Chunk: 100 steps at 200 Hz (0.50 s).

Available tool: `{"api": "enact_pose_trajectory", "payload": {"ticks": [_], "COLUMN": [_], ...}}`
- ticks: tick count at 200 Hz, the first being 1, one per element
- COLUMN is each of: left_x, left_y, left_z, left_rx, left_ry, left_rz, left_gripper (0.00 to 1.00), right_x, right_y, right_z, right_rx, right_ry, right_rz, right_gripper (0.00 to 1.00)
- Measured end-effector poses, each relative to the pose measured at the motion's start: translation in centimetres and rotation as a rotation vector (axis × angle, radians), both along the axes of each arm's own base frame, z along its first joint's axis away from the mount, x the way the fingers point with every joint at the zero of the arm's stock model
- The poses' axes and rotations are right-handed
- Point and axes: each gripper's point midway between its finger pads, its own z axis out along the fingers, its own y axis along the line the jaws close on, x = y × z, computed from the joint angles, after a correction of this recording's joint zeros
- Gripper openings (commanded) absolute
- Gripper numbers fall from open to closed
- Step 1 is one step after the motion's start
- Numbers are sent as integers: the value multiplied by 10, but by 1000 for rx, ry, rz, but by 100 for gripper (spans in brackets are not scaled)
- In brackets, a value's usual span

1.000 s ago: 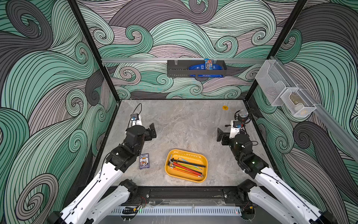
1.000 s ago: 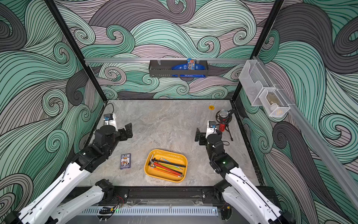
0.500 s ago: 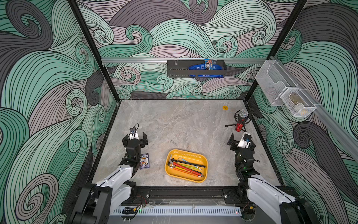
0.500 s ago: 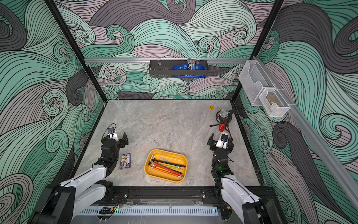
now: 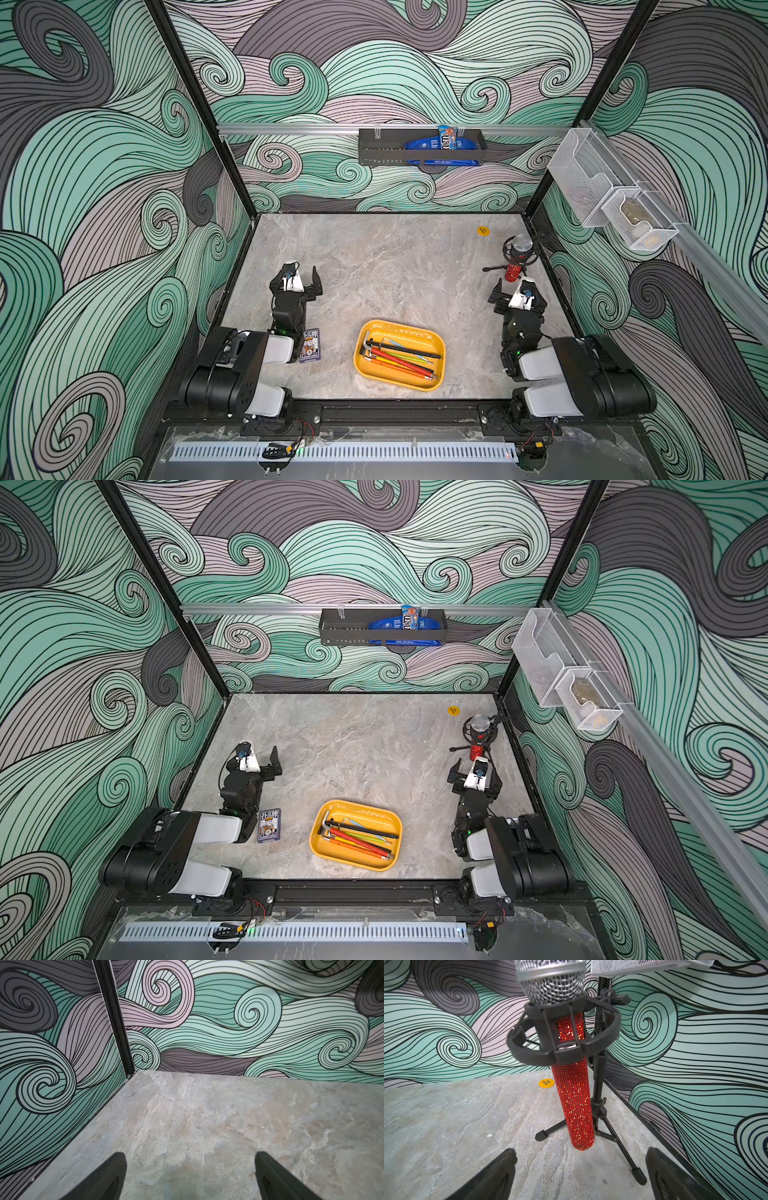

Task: Put the hex key on the desktop into the storage box
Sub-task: Reset both arms

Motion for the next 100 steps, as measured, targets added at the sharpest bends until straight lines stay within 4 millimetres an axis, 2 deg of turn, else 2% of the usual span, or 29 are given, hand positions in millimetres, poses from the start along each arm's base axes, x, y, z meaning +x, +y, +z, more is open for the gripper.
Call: {"api": "enact_pose_trajectory", "payload": {"ticks": [21, 30, 46, 69, 83, 100], "left_x": [-15, -17, -9, 6, 7, 7], "left_y": [2, 2, 1, 1, 5, 6], "left_z": [-31, -38, -28, -8, -6, -7], "left_rx": [7, 9, 4, -15, -21, -29], "left_ry": [52, 77, 52, -9, -19, -15], "left_rz": [-2, -5, -7, -16, -13, -12], "left_gripper": [98, 98, 98, 98, 99, 99], "right_x": [6, 8, 10, 29, 40, 42], "right_y": [7, 11, 15, 15, 11, 8], "right_z": [-2, -7, -8, 7, 15, 15], "right_rx": [-8, -13, -13, -8, 1, 8], "right_ry": [-10, 1, 9, -30, -48, -45], "right_rz": [51, 70, 95, 105, 105, 104], "right_gripper": [100, 100, 100, 100, 100, 100]}}
